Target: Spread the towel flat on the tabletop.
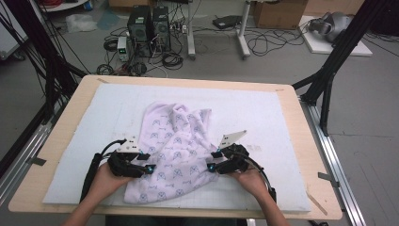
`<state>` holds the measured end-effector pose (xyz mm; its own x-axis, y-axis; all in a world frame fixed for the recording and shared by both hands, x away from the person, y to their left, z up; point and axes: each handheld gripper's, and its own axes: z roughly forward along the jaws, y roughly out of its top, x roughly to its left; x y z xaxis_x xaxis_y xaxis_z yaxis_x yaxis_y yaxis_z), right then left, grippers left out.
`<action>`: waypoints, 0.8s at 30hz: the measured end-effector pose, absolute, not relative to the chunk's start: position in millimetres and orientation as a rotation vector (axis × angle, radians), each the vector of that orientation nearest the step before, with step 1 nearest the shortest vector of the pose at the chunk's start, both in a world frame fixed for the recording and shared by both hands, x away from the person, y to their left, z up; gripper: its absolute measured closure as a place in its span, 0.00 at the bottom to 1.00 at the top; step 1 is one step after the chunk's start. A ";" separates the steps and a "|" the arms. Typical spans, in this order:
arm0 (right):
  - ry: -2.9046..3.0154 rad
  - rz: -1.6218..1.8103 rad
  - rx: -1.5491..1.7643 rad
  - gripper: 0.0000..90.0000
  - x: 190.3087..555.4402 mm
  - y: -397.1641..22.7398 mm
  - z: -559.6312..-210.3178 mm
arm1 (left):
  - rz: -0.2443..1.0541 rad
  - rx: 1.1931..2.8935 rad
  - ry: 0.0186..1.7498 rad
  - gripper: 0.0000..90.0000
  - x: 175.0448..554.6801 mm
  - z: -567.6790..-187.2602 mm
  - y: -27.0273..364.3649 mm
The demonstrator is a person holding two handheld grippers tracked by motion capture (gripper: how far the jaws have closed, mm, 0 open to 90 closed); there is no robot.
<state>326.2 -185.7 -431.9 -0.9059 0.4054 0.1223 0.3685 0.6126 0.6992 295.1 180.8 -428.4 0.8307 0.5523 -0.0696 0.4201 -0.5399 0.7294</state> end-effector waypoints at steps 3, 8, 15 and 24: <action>2.804 1.244 0.682 0.77 325.8 -188.0 -434.0 | 0.214 2.225 0.668 0.63 293.6 -438.4 177.4; 2.796 1.289 0.619 0.91 308.0 -200.6 -430.6 | 0.191 2.243 0.639 0.92 290.6 -431.4 182.9; 2.808 1.302 0.533 0.91 263.1 -206.5 -417.7 | 0.184 2.213 0.601 0.92 265.9 -418.1 194.6; 2.863 1.311 0.427 0.79 226.0 -208.8 -403.2 | 0.199 2.194 0.536 0.76 228.8 -406.5 203.1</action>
